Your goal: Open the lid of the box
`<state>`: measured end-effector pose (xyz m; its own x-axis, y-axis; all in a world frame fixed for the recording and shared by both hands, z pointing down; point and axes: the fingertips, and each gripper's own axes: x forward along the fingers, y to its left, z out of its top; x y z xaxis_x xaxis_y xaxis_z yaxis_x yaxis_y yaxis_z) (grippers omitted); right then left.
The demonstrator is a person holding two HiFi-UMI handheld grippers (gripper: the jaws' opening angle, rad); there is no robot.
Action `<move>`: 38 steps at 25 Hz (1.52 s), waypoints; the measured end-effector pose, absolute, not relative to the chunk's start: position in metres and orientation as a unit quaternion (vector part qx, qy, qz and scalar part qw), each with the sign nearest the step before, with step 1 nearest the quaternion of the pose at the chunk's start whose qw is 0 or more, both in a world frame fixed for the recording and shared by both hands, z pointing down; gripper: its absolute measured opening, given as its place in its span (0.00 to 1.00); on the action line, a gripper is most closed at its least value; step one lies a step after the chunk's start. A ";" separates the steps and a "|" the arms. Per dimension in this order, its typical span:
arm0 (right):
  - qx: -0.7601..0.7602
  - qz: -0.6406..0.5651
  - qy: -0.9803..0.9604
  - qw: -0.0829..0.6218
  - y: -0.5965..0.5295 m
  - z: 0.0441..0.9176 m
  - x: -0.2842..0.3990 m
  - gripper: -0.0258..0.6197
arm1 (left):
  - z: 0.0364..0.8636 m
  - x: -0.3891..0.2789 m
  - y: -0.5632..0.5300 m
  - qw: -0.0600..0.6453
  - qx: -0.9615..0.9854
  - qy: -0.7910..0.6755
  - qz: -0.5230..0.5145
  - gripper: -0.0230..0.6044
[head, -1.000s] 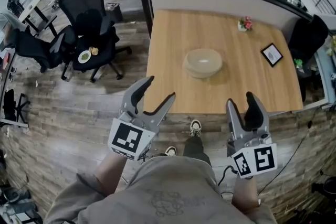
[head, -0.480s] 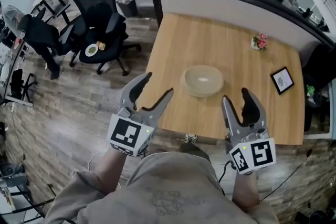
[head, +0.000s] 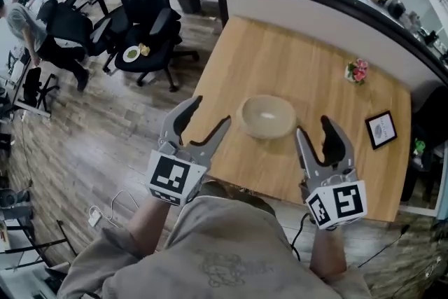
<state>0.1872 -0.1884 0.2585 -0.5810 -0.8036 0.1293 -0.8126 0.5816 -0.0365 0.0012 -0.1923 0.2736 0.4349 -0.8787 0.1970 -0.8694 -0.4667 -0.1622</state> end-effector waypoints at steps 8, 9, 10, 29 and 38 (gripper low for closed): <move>0.457 0.065 -0.885 0.064 -0.206 0.276 0.185 0.38 | 0.285 -0.007 -0.215 0.022 -0.846 0.514 -0.143 0.47; 0.459 0.067 -0.883 0.068 -0.208 0.280 0.185 0.38 | 0.289 -0.007 -0.219 0.024 -0.846 0.512 -0.150 0.47; 0.461 0.069 -0.882 0.074 -0.210 0.284 0.184 0.38 | 0.295 -0.008 -0.222 0.025 -0.846 0.508 -0.157 0.47; 0.422 0.136 -0.881 0.167 -0.250 0.399 0.111 0.38 | 0.445 0.006 -0.269 -0.044 -0.913 0.328 -0.240 0.48; 0.391 0.170 -0.874 0.232 -0.264 0.476 0.085 0.38 | 0.549 0.001 -0.277 -0.061 -0.913 0.263 -0.305 0.49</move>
